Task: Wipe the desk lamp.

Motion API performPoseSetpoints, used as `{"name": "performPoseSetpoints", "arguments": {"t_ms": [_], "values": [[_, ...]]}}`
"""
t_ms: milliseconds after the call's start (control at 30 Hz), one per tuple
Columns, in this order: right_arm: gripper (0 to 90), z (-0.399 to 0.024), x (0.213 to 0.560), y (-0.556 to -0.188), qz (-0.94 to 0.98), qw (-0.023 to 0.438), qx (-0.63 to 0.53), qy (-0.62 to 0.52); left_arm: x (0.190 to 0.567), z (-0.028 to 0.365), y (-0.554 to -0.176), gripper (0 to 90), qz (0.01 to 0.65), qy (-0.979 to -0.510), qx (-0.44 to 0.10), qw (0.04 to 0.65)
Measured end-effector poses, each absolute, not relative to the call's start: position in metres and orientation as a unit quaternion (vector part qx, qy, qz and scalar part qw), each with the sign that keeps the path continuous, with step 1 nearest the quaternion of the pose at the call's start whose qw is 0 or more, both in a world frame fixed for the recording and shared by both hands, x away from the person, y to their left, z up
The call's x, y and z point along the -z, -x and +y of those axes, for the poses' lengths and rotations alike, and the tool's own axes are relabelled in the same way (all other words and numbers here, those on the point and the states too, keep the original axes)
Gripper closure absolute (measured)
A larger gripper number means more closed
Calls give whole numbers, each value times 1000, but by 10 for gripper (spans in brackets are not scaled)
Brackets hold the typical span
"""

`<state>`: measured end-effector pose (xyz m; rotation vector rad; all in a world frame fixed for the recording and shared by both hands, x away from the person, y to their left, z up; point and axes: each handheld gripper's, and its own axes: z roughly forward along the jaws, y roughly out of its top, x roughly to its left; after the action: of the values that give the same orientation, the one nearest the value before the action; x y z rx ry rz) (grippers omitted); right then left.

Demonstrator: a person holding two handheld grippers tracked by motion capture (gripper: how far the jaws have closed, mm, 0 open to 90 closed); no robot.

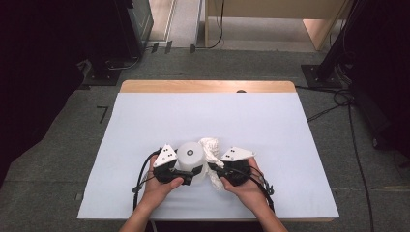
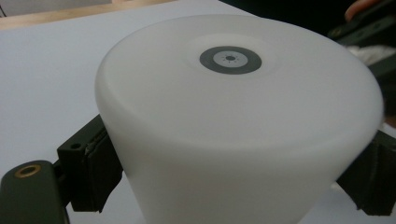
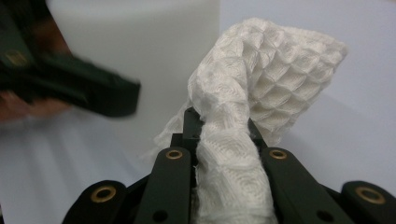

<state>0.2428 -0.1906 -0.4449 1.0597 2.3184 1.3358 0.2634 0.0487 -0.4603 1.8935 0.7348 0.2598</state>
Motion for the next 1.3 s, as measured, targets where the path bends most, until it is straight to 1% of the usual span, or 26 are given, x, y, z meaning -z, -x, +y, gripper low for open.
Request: {"name": "performPoseSetpoints", "arguments": {"t_ms": [100,167,233,267,367,500,600,733,767,833,933,1033,1133,1200,1233,1300], "values": [[792,-192,433,-236,783,159,-490,-349,461,48,-262,85,304,-791,-112,520],[790,-192,434,-236,788,152,-484,-349,461,47,-262,85,302,-791,-115,519],[791,-192,442,-241,800,138,-463,-355,461,46,-260,85,300,-792,-123,518],[793,-191,449,-245,812,121,-443,-360,461,45,-260,86,299,-792,-129,516],[794,-190,460,-248,822,110,-422,-367,462,43,-259,86,296,-794,-159,506],[797,-196,451,-249,797,120,-453,-380,461,47,-264,85,300,-787,-179,508],[797,-205,444,-249,781,135,-470,-389,465,49,-267,85,292,-791,-178,507],[797,-214,444,-251,771,137,-473,-404,466,49,-264,83,292,-791,-189,503],[797,-215,444,-252,770,138,-474,-404,465,49,-263,79,295,-789,-196,502],[797,-215,444,-252,770,139,-475,-404,464,49,-262,24,305,-785,-205,500],[796,-215,444,-252,770,139,-474,-403,463,50,-259,0,313,-780,-207,501],[795,-217,444,-252,769,140,-473,-406,464,50,-256,0,329,-771,-214,501],[794,-218,444,-252,768,142,-473,-408,468,41,-252,0,372,-757,-220,490],[794,-218,444,-252,769,142,-472,-407,469,35,-248,0,390,-750,-234,481],[794,-218,445,-252,770,141,-470,-408,470,30,-247,15,398,-748,-242,473],[794,-216,446,-252,772,143,-468,-405,473,25,-246,48,408,-748,-242,464]]}}
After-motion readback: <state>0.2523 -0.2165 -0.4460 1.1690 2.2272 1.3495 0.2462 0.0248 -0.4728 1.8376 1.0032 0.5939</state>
